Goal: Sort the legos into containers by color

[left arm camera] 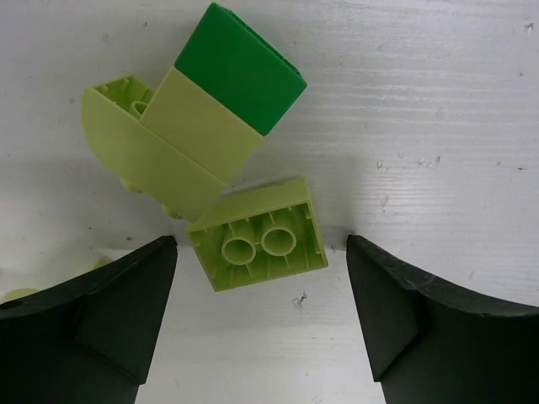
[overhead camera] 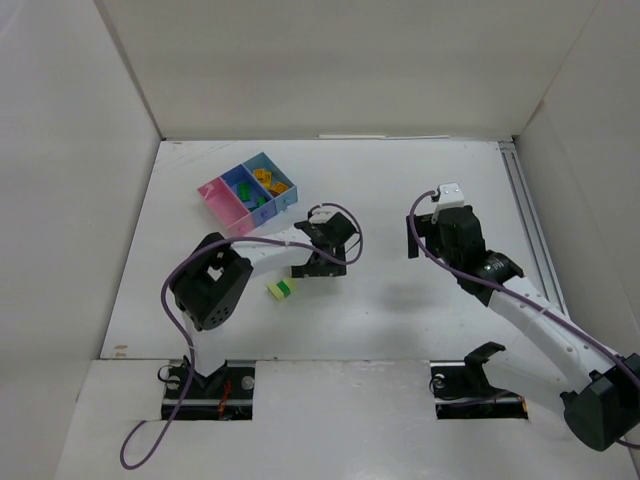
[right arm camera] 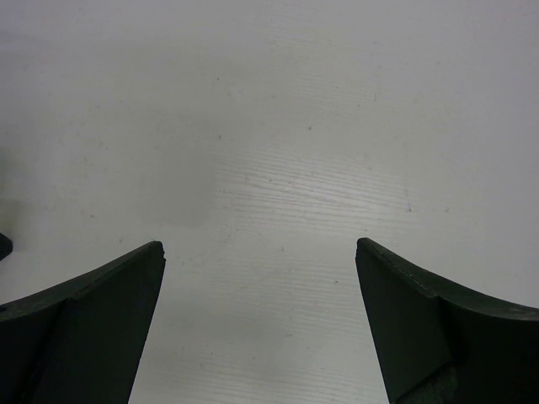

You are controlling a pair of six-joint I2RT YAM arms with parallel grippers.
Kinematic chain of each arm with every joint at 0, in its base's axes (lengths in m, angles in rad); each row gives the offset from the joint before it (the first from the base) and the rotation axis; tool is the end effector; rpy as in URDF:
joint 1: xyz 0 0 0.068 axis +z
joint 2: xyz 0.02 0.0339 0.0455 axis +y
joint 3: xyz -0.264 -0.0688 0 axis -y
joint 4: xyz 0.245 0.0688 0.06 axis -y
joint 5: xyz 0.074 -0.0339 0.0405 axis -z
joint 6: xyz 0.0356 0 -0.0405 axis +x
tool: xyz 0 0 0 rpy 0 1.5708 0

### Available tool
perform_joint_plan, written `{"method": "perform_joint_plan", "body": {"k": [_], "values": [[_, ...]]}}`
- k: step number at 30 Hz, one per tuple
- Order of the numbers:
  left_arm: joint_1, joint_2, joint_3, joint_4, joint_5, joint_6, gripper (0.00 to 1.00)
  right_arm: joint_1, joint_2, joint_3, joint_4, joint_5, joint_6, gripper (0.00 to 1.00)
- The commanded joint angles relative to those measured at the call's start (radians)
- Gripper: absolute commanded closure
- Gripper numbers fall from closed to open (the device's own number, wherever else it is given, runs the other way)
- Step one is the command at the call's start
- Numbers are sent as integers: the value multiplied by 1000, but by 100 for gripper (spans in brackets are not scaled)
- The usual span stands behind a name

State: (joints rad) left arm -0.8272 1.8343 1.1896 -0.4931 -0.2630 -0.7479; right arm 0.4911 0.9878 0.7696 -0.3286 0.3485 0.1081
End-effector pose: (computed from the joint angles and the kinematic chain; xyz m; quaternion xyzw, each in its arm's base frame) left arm 0.2547 -0.2632 0.1707 0.0102 0.9686 -0.0605 0.2410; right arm 0.1985 0.0924 0.2836 -0.0800 0.8590 -0.0020 0.5056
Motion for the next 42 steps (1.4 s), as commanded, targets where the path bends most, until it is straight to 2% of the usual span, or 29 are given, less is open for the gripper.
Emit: {"method": "perform_joint_plan", "body": {"k": [1,7,12,13,14,17,19,21,22,31,36,37,38,42], "values": [[11,13,33,-10,-9,-19,22,-6,-21,3,42,18,-8,0],[34,22,24,11,15,-19,30,-16,-21,3,42,9,-8,0],[34,0,15,11,34,-19,47,-16,-21,3,42,9,-8,0],[34,-12,15,11,34,-19,47,-16,-21,3,42,9,-8,0],[34,-12,5,11,34,-19,51,-16,-21,3,42,9,-8,0],[34,-35,5,11,44,-19,51,-16,-21,3,42,9,-8,0],[34,-61,5,11,44,-19,57,-16,-21,-6,42,0,-8,0],[34,-75,5,11,44,-19,59,-16,-21,-6,42,0,-8,0],[34,-90,5,11,44,-19,64,-16,-21,-6,42,0,-8,0],[34,-161,5,-7,34,-28,65,-16,-31,-16,51,-9,-8,0],[106,-227,5,-19,-5,-8,65,-16,-20,-16,51,-9,-8,0],[194,-263,14,-39,-39,2,65,-16,-11,-16,69,-20,-8,0],[195,-264,15,-39,-39,2,65,-16,-11,-16,69,-20,-8,0],[379,-316,24,-39,-38,24,65,-16,24,2,79,-40,-8,0]]}}
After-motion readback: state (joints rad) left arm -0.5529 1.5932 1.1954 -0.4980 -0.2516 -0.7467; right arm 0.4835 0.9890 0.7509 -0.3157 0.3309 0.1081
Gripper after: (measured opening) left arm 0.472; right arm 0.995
